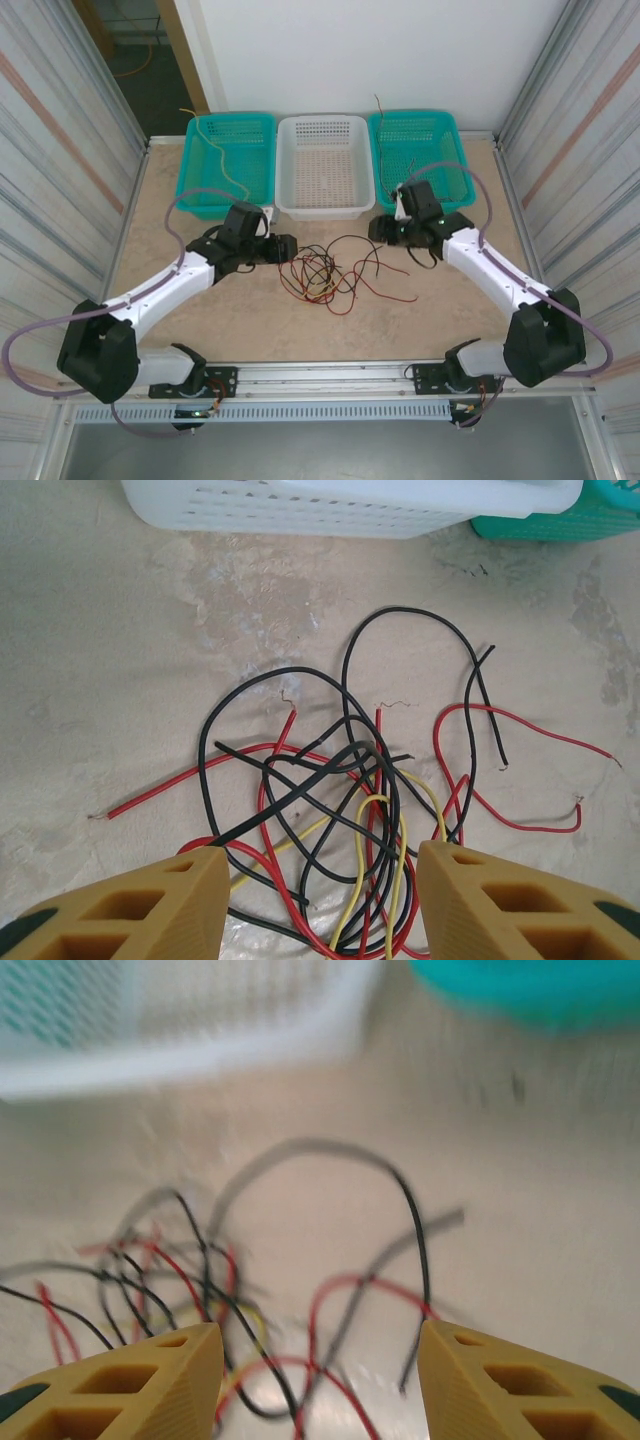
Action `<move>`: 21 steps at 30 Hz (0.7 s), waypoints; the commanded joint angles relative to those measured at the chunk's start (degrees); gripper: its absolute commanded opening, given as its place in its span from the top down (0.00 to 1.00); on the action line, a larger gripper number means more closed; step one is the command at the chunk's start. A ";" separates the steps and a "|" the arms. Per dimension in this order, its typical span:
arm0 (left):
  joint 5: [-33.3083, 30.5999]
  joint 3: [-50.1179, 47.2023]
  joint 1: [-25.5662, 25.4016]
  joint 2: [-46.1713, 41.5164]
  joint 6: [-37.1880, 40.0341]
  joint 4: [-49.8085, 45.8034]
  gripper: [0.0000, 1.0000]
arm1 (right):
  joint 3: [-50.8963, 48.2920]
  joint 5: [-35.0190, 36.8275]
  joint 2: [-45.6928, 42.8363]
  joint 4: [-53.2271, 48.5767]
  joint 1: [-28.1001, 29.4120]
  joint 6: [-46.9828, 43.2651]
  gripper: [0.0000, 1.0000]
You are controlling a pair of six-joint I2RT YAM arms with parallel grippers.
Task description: Untangle the cables
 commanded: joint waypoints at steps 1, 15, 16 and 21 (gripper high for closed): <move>1.48 2.50 0.33 0.57 1.39 -0.68 0.47 | -3.68 -0.47 -0.48 -1.62 -0.47 4.25 0.46; 2.98 4.58 -0.39 -1.13 1.90 -0.47 0.48 | -8.50 -7.27 6.40 -1.12 -8.84 -0.69 0.49; 3.20 4.97 -0.39 -1.18 2.11 -0.47 0.48 | -8.72 -8.11 6.87 -0.52 -9.14 -0.99 0.50; 3.36 6.45 -0.39 -1.53 2.41 -0.69 0.48 | -9.50 -9.41 8.98 0.67 -10.77 -0.84 0.64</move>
